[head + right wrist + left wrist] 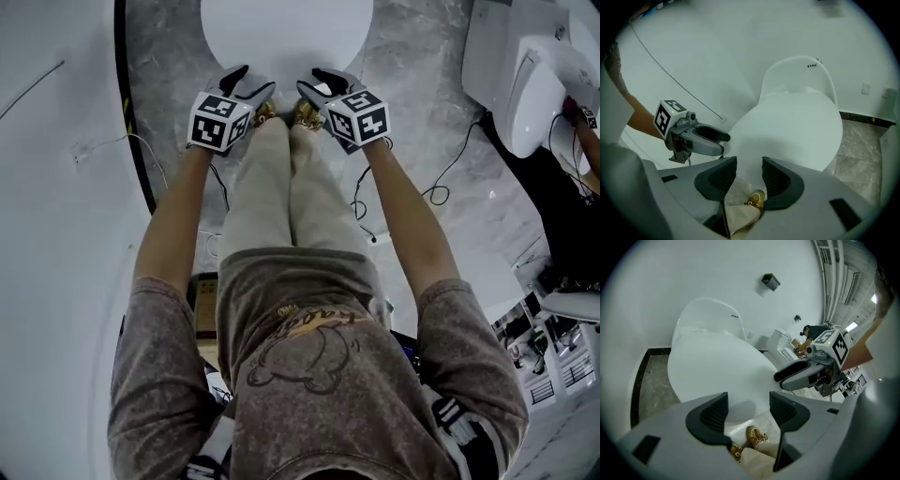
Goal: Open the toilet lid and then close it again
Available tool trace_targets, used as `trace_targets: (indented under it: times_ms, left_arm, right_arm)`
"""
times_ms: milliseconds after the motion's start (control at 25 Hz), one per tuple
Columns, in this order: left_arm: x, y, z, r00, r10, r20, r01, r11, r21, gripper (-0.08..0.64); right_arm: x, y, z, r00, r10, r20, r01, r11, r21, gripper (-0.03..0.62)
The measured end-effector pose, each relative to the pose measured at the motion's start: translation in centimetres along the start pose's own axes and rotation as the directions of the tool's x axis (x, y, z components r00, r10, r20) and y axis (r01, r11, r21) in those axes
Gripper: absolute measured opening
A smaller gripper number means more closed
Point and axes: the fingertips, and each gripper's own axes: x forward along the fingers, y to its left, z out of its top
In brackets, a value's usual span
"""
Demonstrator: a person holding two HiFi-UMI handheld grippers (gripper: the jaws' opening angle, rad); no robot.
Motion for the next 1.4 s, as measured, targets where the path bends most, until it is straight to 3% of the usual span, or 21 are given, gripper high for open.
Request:
trace_targets:
  times_ms: [200, 600, 760, 880, 1080, 1240, 1400]
  left_arm:
    - [2.7, 1.6, -2.8, 1.0, 0.011, -0.009, -0.011, 0.999, -0.031, 0.278]
    - [5.6, 2.8, -4.7, 0.997, 0.078, -0.016, -0.078, 0.997, 0.01, 0.271]
    - [5.1, 2.9, -4.4, 0.996, 0.086, -0.029, -0.087, 0.994, -0.058, 0.265]
    - [3.4, 1.9, -1.9, 0.997, 0.073, 0.015, -0.072, 0.994, -0.081, 0.261]
    - [-2.2, -1.3, 5.8, 0.988, 0.07, 0.135, -0.062, 0.996, -0.059, 0.261]
    - [-8.3, -5.3, 12.9, 0.967, 0.067, 0.245, -0.06, 0.998, -0.034, 0.261]
    - [-15.6, -10.1, 19.4, 0.932, 0.031, 0.362, -0.04, 0.999, 0.018, 0.261]
  right_arm:
    - [3.0, -1.6, -2.6, 0.999, -0.032, -0.024, 0.033, 0.999, 0.022, 0.174]
    - [6.1, -3.7, -5.2, 0.994, -0.106, -0.017, 0.106, 0.993, 0.053, 0.124]
    - [5.6, -3.5, -4.7, 0.995, -0.101, -0.022, 0.102, 0.992, 0.07, 0.083]
    - [3.0, -2.8, -1.8, 0.995, -0.095, 0.03, 0.093, 0.994, 0.062, 0.082]
    - [-4.8, -1.6, 5.0, 0.973, -0.167, 0.162, 0.158, 0.985, 0.068, 0.082]
    - [-12.5, 1.2, 10.4, 0.942, -0.198, 0.27, 0.202, 0.979, 0.013, 0.081]
    - [-19.8, 5.7, 14.7, 0.912, -0.158, 0.378, 0.197, 0.978, -0.067, 0.083]
